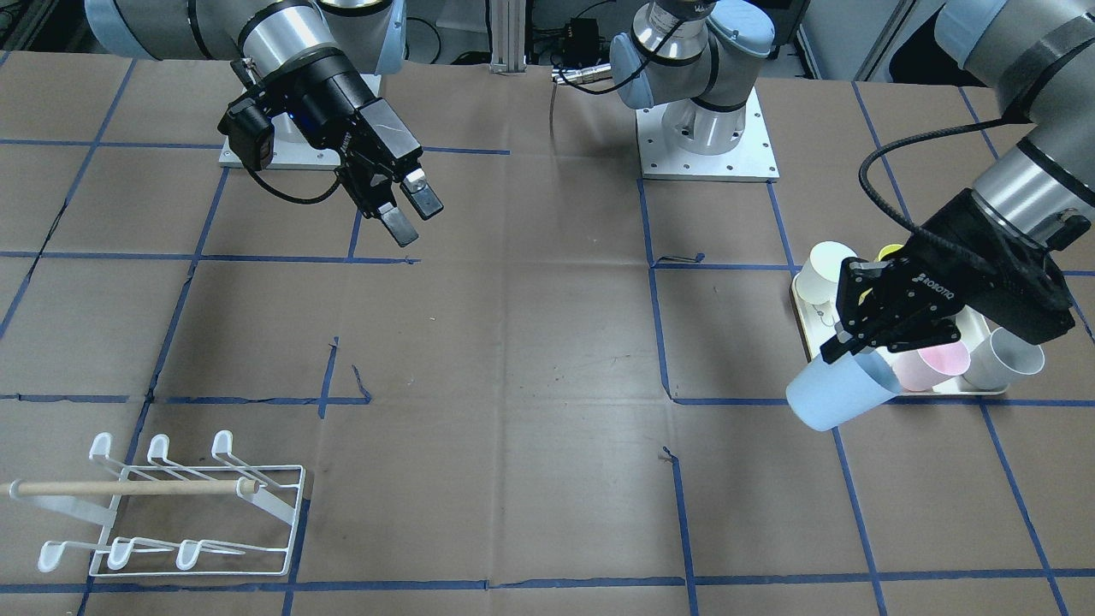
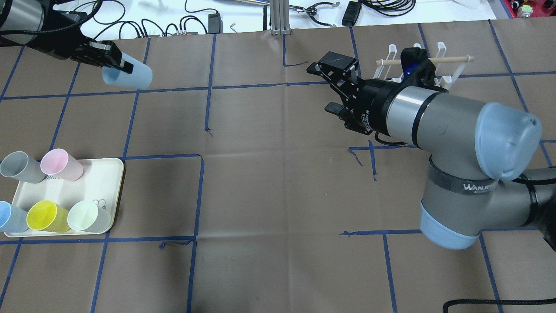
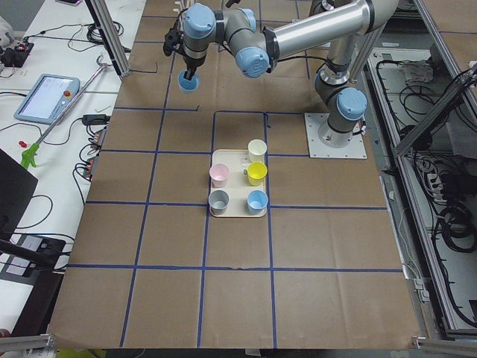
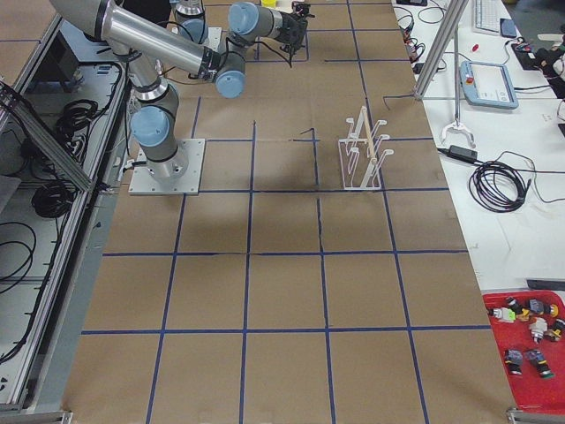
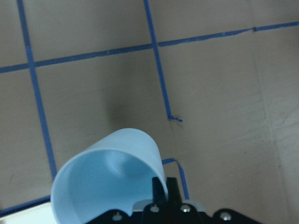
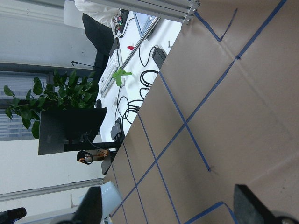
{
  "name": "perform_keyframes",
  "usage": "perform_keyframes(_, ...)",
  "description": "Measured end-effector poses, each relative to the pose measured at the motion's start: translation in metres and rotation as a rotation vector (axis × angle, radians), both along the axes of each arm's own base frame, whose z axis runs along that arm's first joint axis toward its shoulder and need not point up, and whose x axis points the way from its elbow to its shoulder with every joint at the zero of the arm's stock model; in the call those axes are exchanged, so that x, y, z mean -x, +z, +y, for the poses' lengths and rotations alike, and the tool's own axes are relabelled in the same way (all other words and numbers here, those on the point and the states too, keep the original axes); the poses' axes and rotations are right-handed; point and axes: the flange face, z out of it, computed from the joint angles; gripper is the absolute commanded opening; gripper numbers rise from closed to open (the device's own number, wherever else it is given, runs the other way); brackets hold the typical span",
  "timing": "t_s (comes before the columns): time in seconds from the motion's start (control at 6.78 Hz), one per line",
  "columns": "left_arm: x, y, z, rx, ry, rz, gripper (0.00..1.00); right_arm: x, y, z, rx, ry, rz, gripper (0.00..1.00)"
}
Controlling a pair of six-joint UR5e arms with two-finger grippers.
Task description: Transfer IKEA cup to right arm and place on rack
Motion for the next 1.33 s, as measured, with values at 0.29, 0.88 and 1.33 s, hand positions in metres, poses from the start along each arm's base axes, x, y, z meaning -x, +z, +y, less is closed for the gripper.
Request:
perform_keyframes(0.29, 0.032, -0.007, -0.003, 0.211, -0.08, 0.208, 0.0, 0.002, -0.002, 0.005, -0.038, -0.078, -0.098, 1.0)
perform_keyframes(0.88, 0.094, -0.066, 0.047, 0.538, -0.262, 0.437, 0.0, 0.013, -0.027, -0.021, -0.034, -0.242, -0.108, 1.0)
perform_keyframes(1.33, 0.146, -0.124, 0.087, 0.674, -0.404, 0.474, 0.01, -0.011, -0.049, -0.039, -0.135, -0.242, -0.219, 1.0)
